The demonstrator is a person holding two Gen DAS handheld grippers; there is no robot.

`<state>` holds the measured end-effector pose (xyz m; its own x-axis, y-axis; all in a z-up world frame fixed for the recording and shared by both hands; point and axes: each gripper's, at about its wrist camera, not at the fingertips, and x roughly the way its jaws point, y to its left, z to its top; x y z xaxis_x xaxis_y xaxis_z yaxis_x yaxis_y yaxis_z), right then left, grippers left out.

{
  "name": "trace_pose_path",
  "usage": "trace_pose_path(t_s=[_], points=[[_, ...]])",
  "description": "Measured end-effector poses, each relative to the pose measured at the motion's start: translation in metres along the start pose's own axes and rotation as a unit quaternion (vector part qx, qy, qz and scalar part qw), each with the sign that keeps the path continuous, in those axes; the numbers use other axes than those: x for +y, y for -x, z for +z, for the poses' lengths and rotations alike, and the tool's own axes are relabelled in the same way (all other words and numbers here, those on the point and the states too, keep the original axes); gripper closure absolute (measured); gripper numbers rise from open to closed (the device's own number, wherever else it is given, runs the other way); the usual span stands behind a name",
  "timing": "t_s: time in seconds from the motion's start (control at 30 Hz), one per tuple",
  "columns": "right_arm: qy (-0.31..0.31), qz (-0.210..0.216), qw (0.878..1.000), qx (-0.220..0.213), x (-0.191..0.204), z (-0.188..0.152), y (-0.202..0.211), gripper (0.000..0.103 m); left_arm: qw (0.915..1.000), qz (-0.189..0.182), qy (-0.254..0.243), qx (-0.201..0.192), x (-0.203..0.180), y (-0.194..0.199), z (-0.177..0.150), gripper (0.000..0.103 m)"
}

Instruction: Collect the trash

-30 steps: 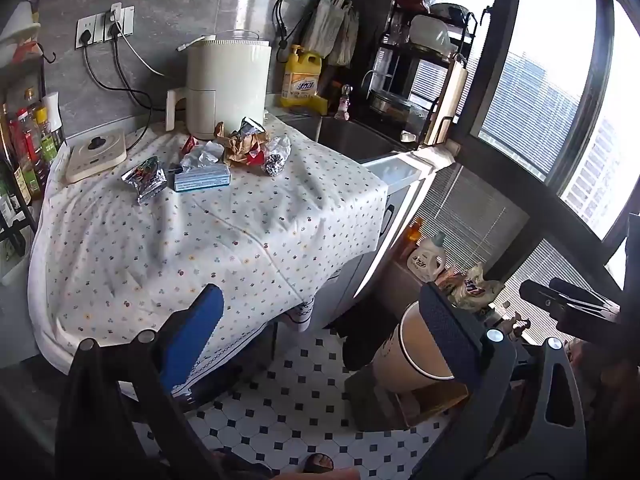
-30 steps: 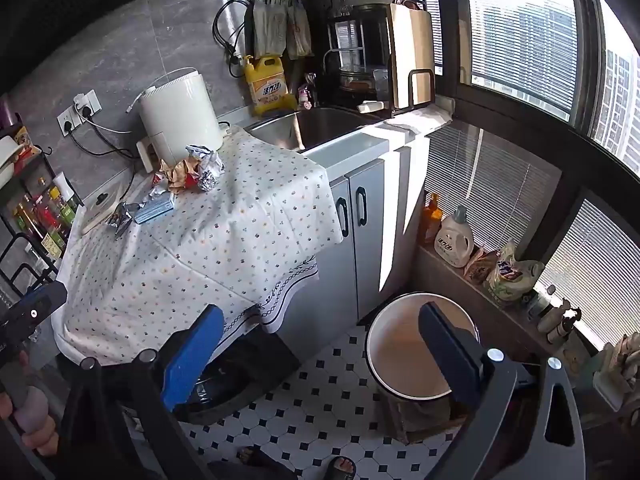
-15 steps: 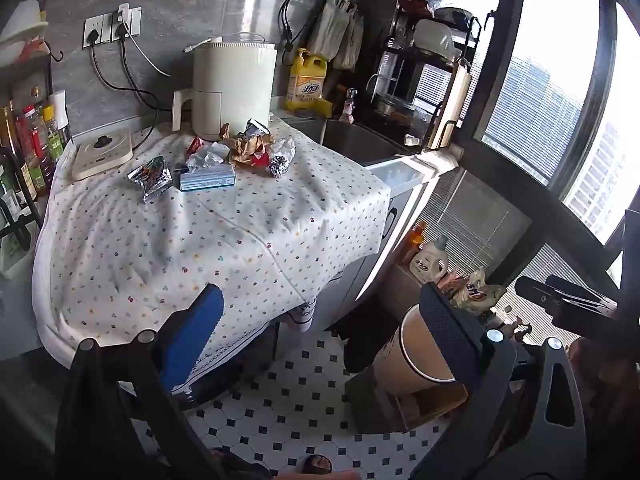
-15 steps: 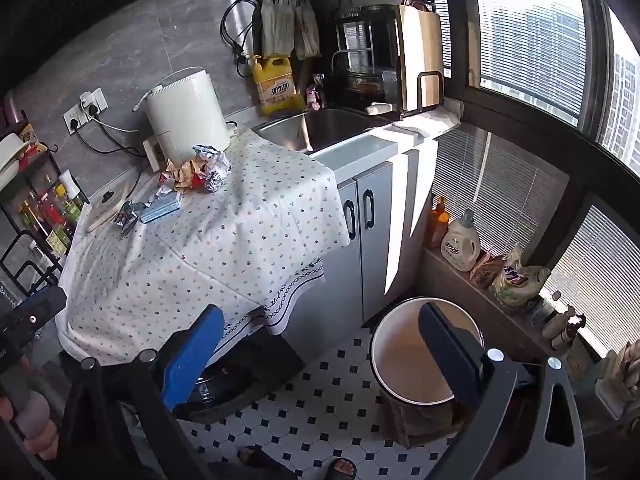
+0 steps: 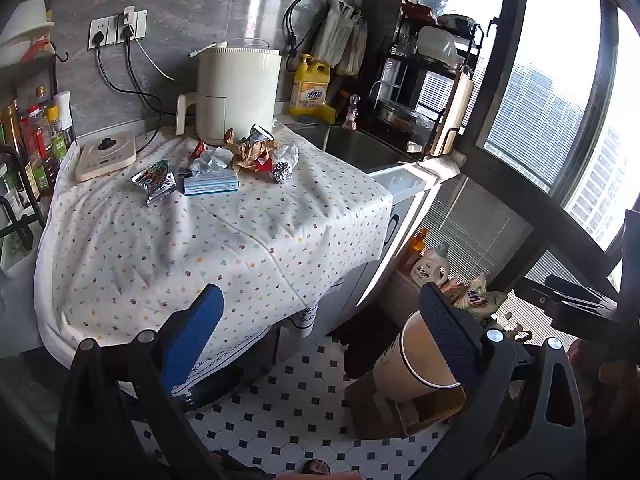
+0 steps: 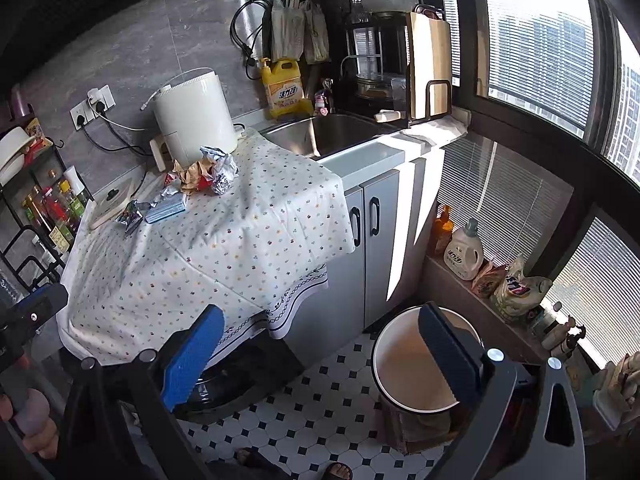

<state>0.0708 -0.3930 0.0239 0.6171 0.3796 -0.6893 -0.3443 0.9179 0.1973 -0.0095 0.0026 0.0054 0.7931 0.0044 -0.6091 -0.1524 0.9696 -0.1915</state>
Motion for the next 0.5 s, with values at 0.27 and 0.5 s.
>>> trace_pose_path(t_s=[0.27,0.5], points=[[0.004,0.001,1.000,-0.002,0.0041,0.0003,-0.0010,0.008,1.0000,-0.002,0.004,0.000,0.0017,-0.0014,-0.0010,0.006],[0.004,-0.001,1.000,0.000,0.0044,0.0015,-0.0015,0.008,1.0000,-0.005,0.005,-0.001,-0.0020,-0.0058,0.0002,0.006]])
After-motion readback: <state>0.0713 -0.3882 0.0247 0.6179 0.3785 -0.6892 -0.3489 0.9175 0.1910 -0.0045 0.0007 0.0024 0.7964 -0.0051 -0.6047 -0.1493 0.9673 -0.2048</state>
